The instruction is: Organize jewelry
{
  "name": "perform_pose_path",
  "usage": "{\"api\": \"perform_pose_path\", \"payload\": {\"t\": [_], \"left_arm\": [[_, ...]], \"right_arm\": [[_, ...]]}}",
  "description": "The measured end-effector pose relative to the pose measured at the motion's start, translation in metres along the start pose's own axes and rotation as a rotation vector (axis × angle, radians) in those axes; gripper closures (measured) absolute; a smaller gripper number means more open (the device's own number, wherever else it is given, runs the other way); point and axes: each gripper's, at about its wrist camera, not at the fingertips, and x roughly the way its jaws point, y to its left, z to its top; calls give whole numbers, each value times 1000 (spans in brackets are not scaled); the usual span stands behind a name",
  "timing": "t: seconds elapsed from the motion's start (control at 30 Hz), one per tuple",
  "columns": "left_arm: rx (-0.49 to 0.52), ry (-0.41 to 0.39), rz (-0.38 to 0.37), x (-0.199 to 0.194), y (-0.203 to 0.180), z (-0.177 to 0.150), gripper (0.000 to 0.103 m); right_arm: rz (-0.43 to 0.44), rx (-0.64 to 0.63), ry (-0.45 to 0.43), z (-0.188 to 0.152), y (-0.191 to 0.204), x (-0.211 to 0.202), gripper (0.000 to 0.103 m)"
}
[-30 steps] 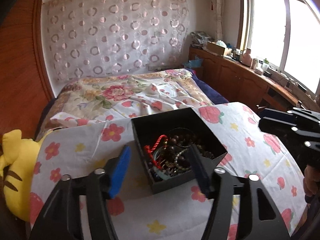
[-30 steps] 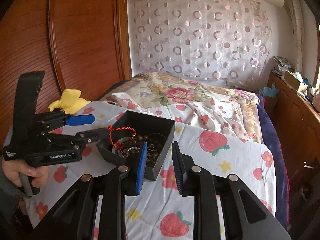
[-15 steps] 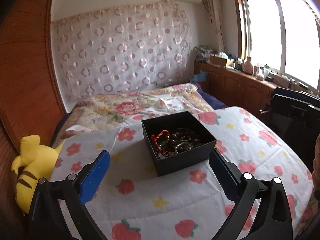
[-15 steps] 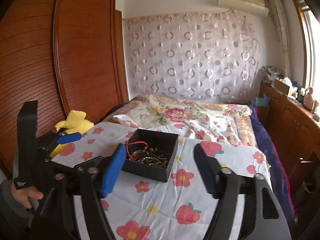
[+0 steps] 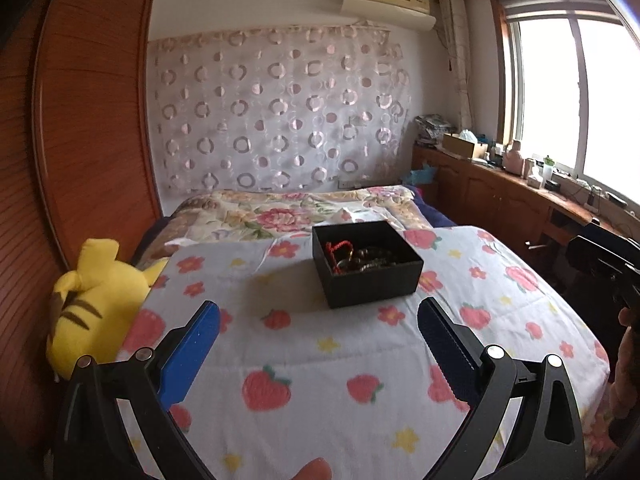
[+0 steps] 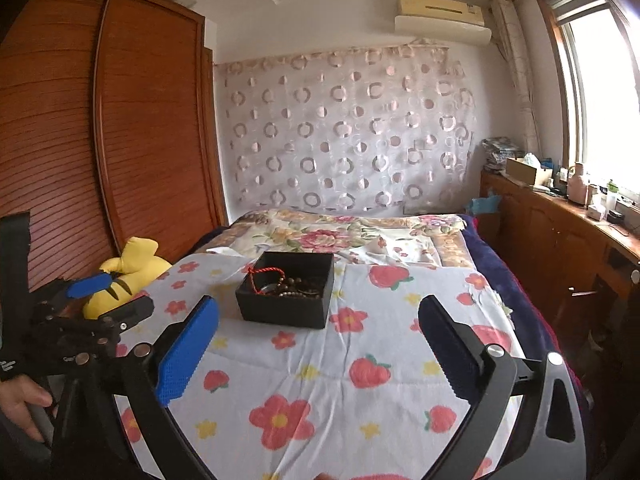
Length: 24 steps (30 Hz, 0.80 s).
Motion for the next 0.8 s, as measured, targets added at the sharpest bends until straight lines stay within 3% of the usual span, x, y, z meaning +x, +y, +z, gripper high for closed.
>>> {"api": "perform_pose_path", "payload": {"t": [0.8], "left_arm": [[-5, -7, 33, -20, 5, -14, 8]], "right_arm": [[-44, 7, 3, -24, 7, 1, 2]]}}
